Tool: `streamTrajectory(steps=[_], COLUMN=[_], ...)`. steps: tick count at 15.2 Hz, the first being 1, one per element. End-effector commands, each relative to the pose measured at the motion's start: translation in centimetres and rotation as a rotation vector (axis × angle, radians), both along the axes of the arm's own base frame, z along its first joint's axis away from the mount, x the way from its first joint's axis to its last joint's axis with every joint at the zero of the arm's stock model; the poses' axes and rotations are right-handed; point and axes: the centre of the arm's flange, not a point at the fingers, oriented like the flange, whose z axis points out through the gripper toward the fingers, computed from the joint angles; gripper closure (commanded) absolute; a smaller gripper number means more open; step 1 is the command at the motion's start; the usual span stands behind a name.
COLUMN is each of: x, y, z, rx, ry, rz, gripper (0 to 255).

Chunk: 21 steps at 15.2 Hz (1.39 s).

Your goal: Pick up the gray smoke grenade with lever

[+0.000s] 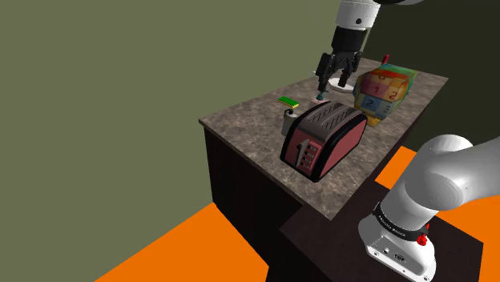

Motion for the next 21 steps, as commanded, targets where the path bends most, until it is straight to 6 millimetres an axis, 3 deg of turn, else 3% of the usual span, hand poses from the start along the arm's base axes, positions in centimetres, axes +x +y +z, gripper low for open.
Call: streamTrajectory(steps=[1, 21], x=[0.0, 14.6], y=[0.0, -15.2], z=[0.0, -15.7], rx=[0.000, 0.048], ry=[0.000, -0.075], rz=[0.000, 0.051], gripper=[0, 0])
